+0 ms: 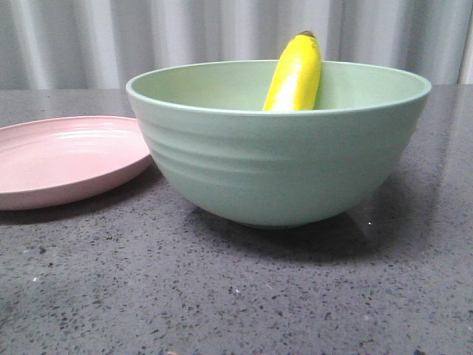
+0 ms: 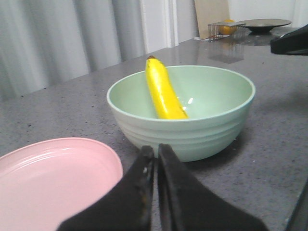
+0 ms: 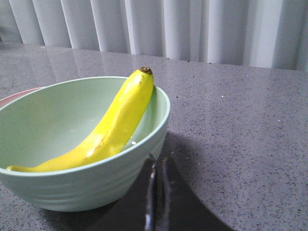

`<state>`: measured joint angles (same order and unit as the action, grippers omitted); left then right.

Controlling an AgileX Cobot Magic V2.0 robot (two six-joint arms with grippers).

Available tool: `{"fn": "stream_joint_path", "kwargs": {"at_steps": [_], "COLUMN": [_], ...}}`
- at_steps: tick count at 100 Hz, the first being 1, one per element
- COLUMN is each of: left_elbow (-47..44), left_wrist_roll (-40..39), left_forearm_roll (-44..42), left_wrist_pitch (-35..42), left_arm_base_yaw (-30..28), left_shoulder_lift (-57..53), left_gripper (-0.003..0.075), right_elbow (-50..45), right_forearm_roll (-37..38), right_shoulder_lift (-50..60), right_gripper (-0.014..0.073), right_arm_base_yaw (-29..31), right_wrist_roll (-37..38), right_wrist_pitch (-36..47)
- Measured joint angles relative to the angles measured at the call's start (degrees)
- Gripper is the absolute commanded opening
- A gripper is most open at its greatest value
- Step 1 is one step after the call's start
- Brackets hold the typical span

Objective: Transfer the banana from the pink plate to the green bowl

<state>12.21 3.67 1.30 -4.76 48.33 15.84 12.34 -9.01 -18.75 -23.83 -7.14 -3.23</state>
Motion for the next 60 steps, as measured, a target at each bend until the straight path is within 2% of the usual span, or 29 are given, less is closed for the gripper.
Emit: {"fn": "stream_joint_path", "kwargs": {"at_steps": [10, 23, 30, 46, 60], "left_elbow": [-3.45, -9.26, -11.63, -12.27, -12.27], "left_wrist_roll": [0.0, 0.0, 0.0, 0.0, 0.0], "left_forearm_roll": [-0.52, 1.25, 1.61, 1.85, 1.85], "left_wrist_pitch": [5.48, 14.4, 16.79, 16.56, 8.79], "left_arm_base_yaw": [-4.7, -13.35, -17.97, -28.45, -35.66], "left_shoulder_lift": [-0.53, -3.01, -4.79, -9.73, -14.43], "left_gripper": [-0.002, -0.002, -0.002, -0.002, -0.002], "right_elbow": [0.0, 0.0, 0.0, 0.0, 0.0], "right_forearm_roll": [0.0, 0.0, 0.0, -0.1, -0.1], "right_shoulder_lift": [0.0, 0.0, 0.0, 0.0, 0.0], "right_gripper": [-0.0067, -0.0067, -0.0067, -0.0067, -0.0067], "right_arm_base_yaw": [0.0, 0.0, 0.0, 0.0, 0.0], "right_wrist_roll": [0.0, 0.0, 0.0, 0.0, 0.0], "right_wrist_pitch": [0.0, 0.0, 0.0, 0.0, 0.0]}}
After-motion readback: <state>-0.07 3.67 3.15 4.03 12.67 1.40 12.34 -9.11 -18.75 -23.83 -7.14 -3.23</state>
